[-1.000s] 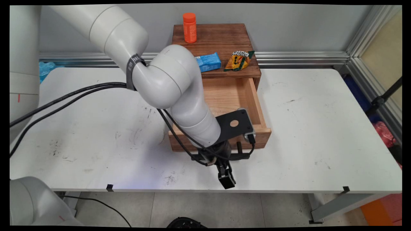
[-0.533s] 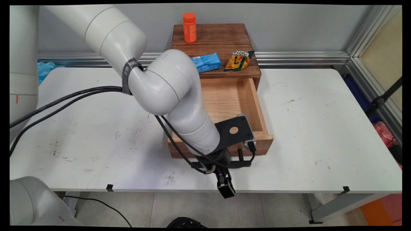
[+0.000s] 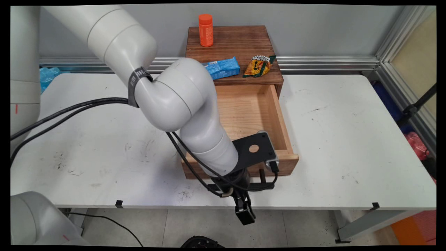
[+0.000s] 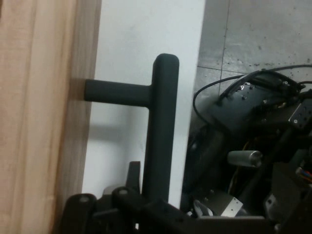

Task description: Open the drawer

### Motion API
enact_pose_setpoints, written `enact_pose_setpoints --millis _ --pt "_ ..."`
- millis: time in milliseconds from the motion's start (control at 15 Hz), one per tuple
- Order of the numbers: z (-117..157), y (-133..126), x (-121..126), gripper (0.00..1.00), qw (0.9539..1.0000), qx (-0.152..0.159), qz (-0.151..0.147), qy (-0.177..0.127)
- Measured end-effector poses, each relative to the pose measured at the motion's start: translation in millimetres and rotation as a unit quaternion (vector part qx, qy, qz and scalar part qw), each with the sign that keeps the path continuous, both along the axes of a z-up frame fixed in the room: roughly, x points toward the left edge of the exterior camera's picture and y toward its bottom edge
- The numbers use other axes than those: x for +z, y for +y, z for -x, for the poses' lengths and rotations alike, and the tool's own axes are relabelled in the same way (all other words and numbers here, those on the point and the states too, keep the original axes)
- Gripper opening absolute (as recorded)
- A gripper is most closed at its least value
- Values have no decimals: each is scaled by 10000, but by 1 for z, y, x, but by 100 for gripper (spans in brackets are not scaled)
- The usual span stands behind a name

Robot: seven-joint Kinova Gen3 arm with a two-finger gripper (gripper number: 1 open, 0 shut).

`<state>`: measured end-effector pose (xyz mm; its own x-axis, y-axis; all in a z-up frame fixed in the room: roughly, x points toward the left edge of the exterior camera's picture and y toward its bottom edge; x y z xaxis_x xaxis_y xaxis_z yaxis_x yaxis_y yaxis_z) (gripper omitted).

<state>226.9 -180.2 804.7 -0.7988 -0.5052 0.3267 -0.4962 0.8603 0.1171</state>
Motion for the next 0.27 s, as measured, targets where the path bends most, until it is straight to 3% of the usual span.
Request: enact_pose_setpoints --millis 267 --pt "3 4 1 100 10000 -4 -33 23"
